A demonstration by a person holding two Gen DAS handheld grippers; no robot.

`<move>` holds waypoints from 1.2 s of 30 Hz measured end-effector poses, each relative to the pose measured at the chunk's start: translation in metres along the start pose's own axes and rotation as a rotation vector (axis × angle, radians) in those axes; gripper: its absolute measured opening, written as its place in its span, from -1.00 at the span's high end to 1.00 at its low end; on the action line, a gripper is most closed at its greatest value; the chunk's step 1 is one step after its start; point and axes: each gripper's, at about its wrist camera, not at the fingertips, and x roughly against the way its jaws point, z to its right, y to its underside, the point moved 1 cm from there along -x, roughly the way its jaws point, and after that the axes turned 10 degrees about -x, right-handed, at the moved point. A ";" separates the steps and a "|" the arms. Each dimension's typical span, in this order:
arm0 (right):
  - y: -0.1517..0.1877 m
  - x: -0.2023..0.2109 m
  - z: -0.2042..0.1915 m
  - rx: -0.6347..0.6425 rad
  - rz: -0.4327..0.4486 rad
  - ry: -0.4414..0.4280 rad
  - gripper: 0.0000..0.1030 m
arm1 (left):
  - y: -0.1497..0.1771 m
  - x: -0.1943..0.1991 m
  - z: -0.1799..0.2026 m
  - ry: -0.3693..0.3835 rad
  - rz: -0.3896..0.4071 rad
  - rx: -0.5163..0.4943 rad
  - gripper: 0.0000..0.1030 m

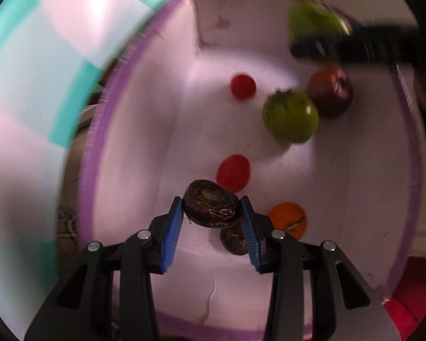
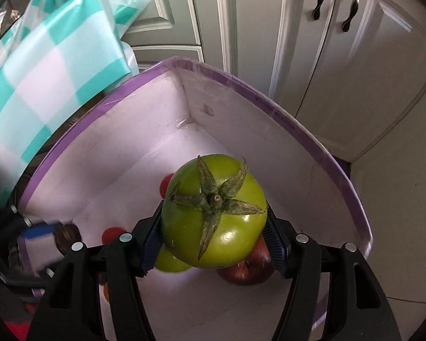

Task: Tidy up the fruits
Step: 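Carry the green tomato and fig into the white bin and open both tools, then move both open tools back over the last tangerine and fig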

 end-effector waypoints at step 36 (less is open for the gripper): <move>-0.032 0.117 -0.076 0.043 0.248 0.045 -0.73 | 0.053 0.183 -0.024 -0.314 0.487 0.104 -0.90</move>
